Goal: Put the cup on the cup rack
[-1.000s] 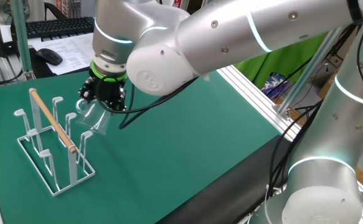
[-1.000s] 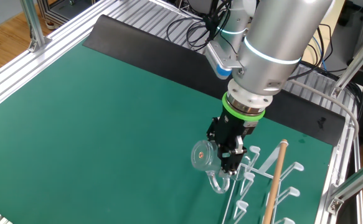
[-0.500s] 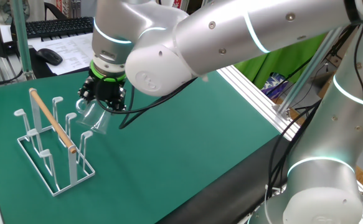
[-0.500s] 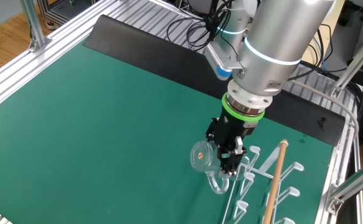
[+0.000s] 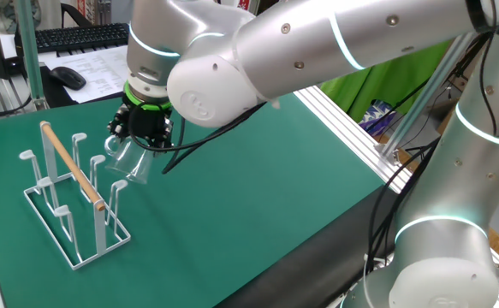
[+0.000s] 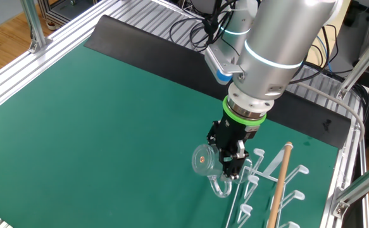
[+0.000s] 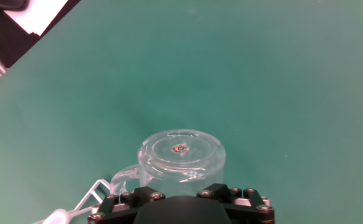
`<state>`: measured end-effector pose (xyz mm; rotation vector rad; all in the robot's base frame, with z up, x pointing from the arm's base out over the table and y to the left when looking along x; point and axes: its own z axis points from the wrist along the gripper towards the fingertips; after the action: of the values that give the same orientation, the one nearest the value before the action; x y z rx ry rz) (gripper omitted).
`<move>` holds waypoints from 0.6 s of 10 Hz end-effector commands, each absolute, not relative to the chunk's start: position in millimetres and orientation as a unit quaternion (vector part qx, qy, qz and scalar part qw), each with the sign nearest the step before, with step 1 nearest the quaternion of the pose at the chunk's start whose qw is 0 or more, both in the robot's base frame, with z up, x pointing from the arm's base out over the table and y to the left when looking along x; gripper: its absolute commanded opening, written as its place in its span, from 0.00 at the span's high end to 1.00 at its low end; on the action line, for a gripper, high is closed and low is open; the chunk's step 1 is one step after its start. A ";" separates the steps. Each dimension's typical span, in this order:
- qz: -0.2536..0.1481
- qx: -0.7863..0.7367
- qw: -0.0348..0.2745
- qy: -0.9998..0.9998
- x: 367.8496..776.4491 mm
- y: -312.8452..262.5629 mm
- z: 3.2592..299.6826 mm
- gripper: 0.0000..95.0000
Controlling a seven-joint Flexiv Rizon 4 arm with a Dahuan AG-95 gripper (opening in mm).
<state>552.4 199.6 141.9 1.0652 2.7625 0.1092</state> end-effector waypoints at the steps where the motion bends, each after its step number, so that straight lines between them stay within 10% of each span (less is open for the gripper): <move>1: 0.036 0.357 0.084 0.930 553.1 200.4 142.4 1.00; 6: 0.034 0.353 0.075 0.932 549.4 197.8 148.3 1.00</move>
<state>548.9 197.3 149.3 1.0578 2.7970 0.1018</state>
